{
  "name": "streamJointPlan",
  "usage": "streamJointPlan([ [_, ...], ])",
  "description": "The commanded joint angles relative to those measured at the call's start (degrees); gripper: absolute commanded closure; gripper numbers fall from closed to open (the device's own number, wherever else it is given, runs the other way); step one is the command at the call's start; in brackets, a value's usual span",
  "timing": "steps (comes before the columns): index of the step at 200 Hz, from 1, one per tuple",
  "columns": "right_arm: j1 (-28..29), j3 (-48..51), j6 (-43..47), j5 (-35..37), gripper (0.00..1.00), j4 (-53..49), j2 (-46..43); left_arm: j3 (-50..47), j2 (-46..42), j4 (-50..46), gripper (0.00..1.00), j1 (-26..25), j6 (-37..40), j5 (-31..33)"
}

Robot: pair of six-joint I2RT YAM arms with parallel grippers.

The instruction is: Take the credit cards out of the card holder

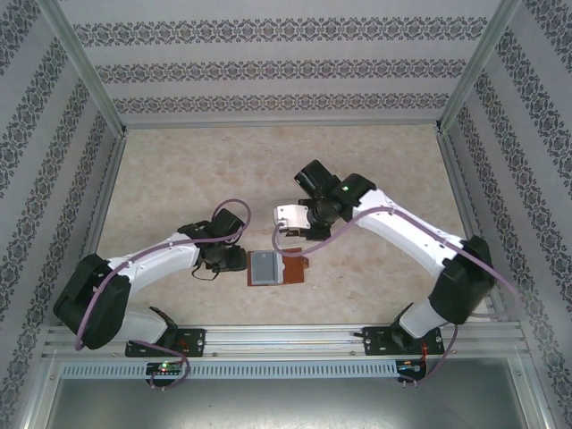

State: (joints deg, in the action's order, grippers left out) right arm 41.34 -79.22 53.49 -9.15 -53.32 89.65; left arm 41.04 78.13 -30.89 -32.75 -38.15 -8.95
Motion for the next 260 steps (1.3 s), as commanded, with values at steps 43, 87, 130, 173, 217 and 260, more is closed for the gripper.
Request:
streamJointPlan([
  [43, -1.19, -13.16, 8.15, 0.44, 1.0, -6.75, 13.83, -1.18, -3.07, -1.18, 0.57, 2.48, -0.17, -0.48],
  [87, -3.76, -22.31, 5.4, -2.27, 1.0, -14.0, 22.21, -1.21, -2.59, -0.79, 0.57, 2.99, 0.01, -0.76],
  [130, -4.47, -24.05, 4.11, -4.34, 1.0, -14.52, 25.94, -1.2, -2.11, -0.56, 0.58, 3.71, 0.58, -1.14],
  [173, -4.7, -25.73, 3.02, -4.63, 1.0, -12.8, 29.44, -1.09, -2.01, -0.52, 0.57, 4.18, 0.97, -1.37],
  [217, -5.59, -28.48, 2.89, -4.39, 1.0, -11.32, 32.1, -0.83, -2.08, -0.9, 0.58, 4.61, 1.33, -1.35],
  [260, -7.04, -33.25, 3.91, -4.46, 1.0, -12.03, 34.4, -0.5, -2.05, -1.18, 0.58, 4.71, 1.41, -1.47],
])
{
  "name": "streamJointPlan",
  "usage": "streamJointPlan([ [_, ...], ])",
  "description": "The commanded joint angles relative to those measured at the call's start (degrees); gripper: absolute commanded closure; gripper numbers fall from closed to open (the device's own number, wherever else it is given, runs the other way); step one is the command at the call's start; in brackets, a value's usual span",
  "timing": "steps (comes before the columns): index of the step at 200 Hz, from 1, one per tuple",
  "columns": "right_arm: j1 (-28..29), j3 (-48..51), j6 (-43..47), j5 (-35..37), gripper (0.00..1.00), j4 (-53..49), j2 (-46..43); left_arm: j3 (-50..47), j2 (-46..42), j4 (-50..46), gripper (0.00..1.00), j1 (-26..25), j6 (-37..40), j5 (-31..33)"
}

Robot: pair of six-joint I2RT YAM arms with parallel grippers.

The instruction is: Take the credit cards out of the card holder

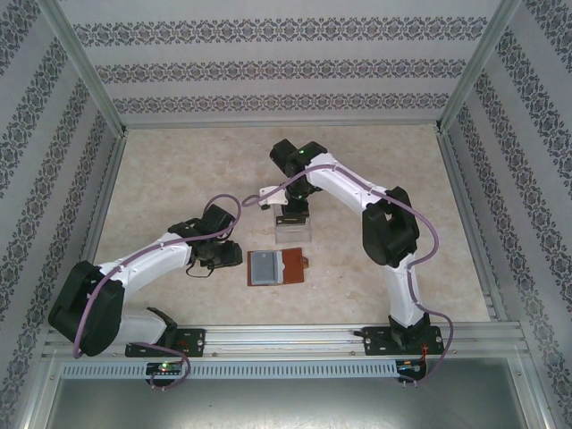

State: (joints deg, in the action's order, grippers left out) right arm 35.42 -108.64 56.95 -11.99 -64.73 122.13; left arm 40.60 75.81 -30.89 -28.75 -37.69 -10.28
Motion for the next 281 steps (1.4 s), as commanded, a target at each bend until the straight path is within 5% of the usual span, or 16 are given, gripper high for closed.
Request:
streamJointPlan([
  [1, -1.13, -3.89, 0.5, -1.62, 1.0, -0.69, 1.99, -0.07, 0.24, -1.18, 0.58, 0.71, 0.95, -0.11],
  [141, -2.91, -18.87, 4.73, -3.65, 1.0, -11.9, 9.31, 1.13, -1.1, -3.16, 0.58, 0.71, 1.04, 0.2],
  [281, -1.28, -19.59, 3.7, -4.77, 1.0, -13.61, 13.21, 0.45, -2.32, -3.4, 0.58, 0.7, 0.79, 0.69],
])
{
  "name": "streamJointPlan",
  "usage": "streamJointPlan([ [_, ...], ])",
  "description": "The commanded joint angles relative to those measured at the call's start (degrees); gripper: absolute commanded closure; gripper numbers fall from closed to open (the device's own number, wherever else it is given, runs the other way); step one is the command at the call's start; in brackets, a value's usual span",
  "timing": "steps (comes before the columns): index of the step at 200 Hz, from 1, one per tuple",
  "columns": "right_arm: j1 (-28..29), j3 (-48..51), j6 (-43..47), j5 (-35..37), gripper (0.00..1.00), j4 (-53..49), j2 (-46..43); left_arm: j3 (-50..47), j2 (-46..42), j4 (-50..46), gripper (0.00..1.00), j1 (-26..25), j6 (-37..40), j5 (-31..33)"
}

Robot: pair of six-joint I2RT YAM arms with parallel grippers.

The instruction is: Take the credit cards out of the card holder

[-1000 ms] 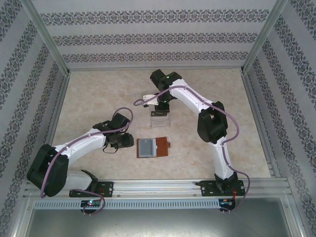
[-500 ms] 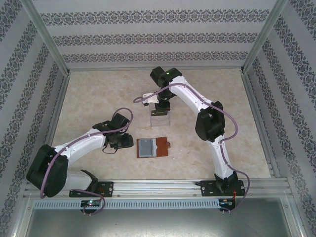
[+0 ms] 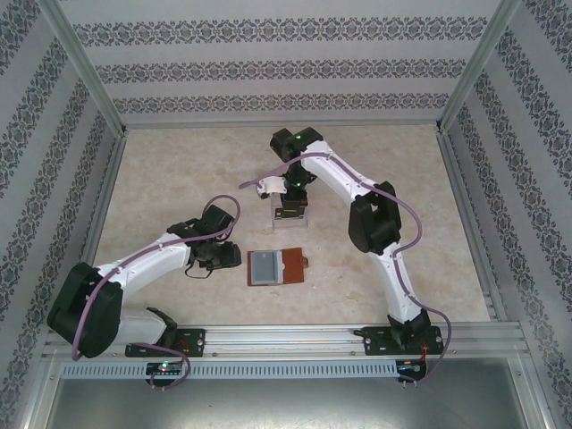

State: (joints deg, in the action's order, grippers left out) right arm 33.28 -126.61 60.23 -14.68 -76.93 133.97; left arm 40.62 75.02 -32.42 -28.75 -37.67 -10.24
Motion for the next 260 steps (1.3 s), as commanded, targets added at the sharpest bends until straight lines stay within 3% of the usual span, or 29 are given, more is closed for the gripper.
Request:
streamJointPlan([
  [1, 0.93, -1.71, 0.42, -2.1, 1.0, -1.44, 1.42, 0.38, -1.5, -1.9, 0.58, 0.71, 0.76, 0.65],
  [105, 1.79, -8.57, -1.03, -3.6, 1.0, -4.55, 6.66, 0.03, -2.44, -2.36, 0.58, 0.71, 0.61, 1.0],
  [158, 1.02, -8.61, -2.34, -1.96, 0.81, -3.81, 6.59, 0.03, -2.55, -2.38, 0.58, 0.69, 0.5, 1.09],
  [260, -0.75, -6.22, -4.54, -0.55, 0.77, -0.45, 2.59, 0.89, -2.47, -2.4, 0.58, 0.72, 0.75, 0.6],
])
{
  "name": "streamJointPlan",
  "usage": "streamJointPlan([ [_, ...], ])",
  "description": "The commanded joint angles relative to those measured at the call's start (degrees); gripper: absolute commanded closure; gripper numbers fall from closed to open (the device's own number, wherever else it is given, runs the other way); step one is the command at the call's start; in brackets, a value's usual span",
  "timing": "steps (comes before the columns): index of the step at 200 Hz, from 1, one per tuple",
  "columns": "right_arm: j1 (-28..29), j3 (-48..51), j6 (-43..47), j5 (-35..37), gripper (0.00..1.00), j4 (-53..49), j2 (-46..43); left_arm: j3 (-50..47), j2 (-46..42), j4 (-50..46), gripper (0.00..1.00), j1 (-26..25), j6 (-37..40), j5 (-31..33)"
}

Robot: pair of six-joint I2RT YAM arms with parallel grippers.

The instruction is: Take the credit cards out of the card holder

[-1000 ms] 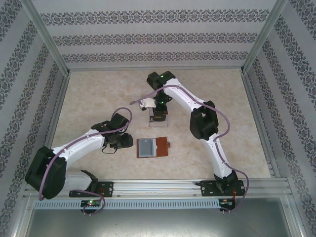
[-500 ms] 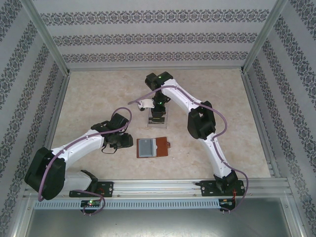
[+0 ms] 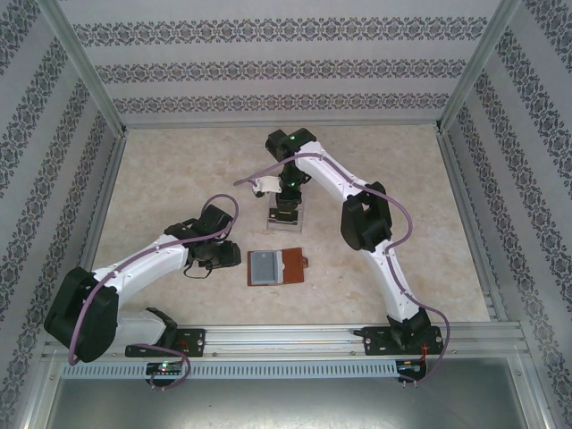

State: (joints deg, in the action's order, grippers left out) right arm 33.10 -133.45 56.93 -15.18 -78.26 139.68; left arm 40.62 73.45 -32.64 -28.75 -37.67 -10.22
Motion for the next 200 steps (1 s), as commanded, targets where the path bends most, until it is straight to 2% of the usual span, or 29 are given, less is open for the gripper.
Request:
streamJointPlan([
  [1, -0.58, 0.68, -1.26, -0.12, 0.77, 0.99, -3.23, 0.88, -0.87, -2.17, 0.58, 0.72, 0.8, 0.48],
  [37, -0.84, 6.47, -6.55, -2.07, 0.74, 7.73, -9.63, 1.83, 1.33, -0.52, 0.58, 0.63, 1.75, -2.92],
  [65, -0.85, 16.79, -15.62, -2.94, 0.71, 18.79, -17.36, 1.47, 2.99, 2.75, 0.58, 0.36, 1.53, -6.32],
  [99, -0.11, 28.42, -35.32, -0.94, 0.68, 32.13, -26.18, 2.24, 5.33, 4.14, 0.58, -0.09, 1.47, -7.28],
  [133, 1.59, 36.79, -55.87, 3.8, 0.69, 35.11, -32.46, 2.7, 6.59, 5.33, 0.58, 0.01, 1.02, -6.25],
  [162, 2.08, 45.99, -72.07, -1.53, 0.7, 37.38, -37.87, 2.32, 7.19, 7.16, 0.58, 2.11, 1.11, -8.2],
  [200, 3.77, 56.73, -88.96, -10.03, 0.69, 43.03, -43.17, 2.12, 6.7, 7.39, 0.58, 8.74, 3.47, -12.59],
])
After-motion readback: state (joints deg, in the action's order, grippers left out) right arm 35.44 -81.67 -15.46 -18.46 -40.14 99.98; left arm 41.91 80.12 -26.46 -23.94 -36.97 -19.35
